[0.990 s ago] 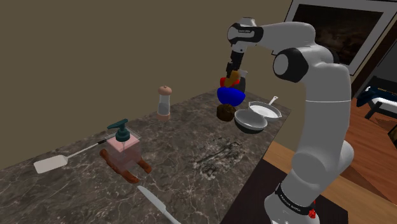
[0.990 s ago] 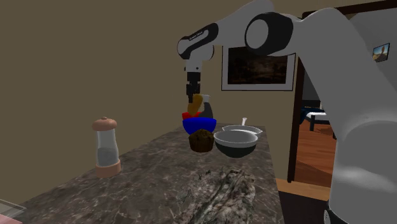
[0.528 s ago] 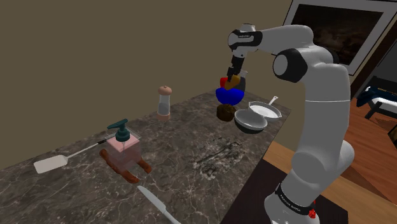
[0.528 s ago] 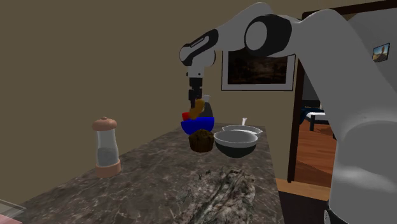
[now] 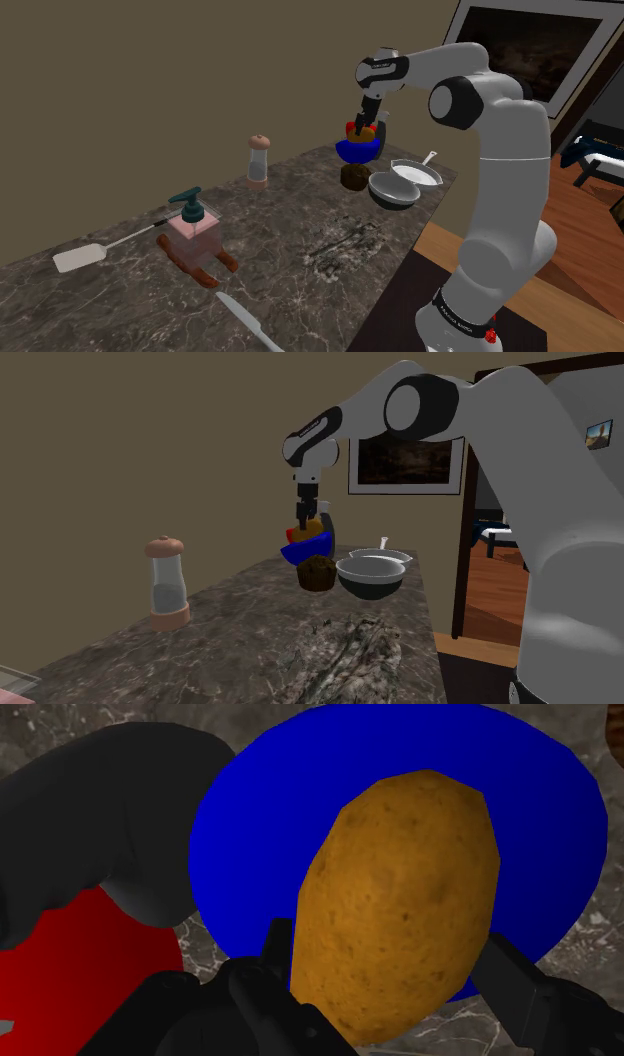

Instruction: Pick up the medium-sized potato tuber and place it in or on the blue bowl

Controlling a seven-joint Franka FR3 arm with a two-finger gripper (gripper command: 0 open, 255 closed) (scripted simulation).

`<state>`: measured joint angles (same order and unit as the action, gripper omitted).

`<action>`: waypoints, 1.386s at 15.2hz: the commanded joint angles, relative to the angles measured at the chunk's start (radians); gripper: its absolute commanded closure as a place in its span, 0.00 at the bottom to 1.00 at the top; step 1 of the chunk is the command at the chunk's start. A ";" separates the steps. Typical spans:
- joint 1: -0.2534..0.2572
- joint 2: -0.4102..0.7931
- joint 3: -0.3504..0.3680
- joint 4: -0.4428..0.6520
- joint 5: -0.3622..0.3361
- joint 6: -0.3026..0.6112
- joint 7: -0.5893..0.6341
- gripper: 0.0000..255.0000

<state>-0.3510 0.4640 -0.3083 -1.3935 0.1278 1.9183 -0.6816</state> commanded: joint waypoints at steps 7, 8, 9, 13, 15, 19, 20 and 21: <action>0.000 0.008 0.001 -0.018 0.001 0.011 -0.002 1.00; 0.000 0.008 0.001 -0.018 0.001 0.011 -0.002 1.00; 0.000 0.008 0.001 -0.023 0.001 0.016 -0.002 0.00; 0.000 0.006 0.000 -0.029 0.001 0.021 -0.004 0.00; 0.000 0.000 -0.001 0.005 -0.002 -0.019 0.000 0.00; -0.003 -0.012 -0.004 0.081 -0.007 -0.106 0.005 0.00; -0.003 -0.012 -0.004 0.081 -0.007 -0.106 0.005 0.00; -0.003 -0.012 -0.004 0.081 -0.007 -0.106 0.005 0.00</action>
<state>-0.3538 0.4518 -0.3118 -1.3157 0.1213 1.8156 -0.6768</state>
